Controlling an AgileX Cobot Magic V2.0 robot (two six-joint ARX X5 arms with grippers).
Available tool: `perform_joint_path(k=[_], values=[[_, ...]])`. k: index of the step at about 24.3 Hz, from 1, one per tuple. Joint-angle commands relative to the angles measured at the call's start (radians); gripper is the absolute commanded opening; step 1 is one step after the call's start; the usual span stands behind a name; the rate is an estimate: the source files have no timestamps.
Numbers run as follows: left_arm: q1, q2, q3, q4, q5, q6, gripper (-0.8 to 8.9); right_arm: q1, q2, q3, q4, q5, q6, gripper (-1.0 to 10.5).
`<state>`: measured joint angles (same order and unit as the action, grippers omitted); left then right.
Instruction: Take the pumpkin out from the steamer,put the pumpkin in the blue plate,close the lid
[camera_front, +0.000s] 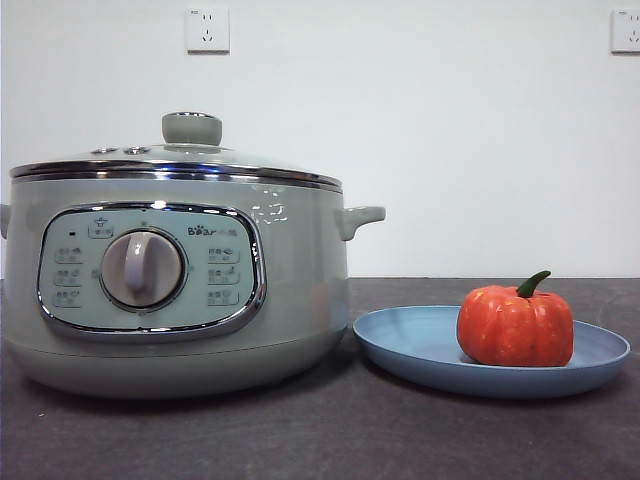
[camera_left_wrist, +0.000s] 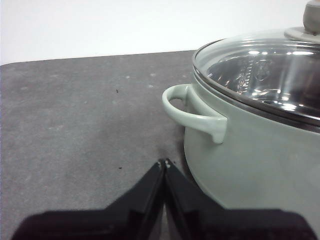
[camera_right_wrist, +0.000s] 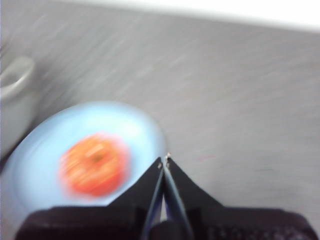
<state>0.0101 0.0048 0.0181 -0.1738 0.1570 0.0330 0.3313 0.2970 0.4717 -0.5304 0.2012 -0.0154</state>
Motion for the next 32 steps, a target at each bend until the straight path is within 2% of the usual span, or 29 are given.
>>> perform_joint_path(k=[1,2,5,10,16,23,32], values=[[-0.002,-0.002,-0.016,0.001,0.002,-0.006,-0.03,-0.119,-0.117,-0.007,0.006,-0.001,0.074,0.0],[-0.003,-0.002,-0.016,0.001,0.001,-0.006,-0.03,-0.163,-0.151,-0.008,0.019,-0.032,0.068,0.0],[-0.003,-0.002,-0.016,0.001,0.002,-0.006,-0.03,-0.255,-0.173,-0.051,0.108,-0.234,0.034,0.0],[-0.003,-0.002,-0.016,0.001,0.001,-0.006,-0.03,-0.308,-0.176,-0.215,0.278,-0.349,0.025,0.0],[-0.002,-0.002,-0.016,0.001,0.002,-0.006,-0.03,-0.309,-0.202,-0.372,0.441,-0.359,0.025,0.0],[-0.003,-0.002,-0.016,0.001,0.001,-0.006,-0.03,-0.297,-0.299,-0.438,0.4,-0.36,0.025,0.0],[-0.003,-0.002,-0.016,0.002,0.002,-0.006,-0.03,-0.27,-0.296,-0.465,0.372,-0.349,0.014,0.0]])
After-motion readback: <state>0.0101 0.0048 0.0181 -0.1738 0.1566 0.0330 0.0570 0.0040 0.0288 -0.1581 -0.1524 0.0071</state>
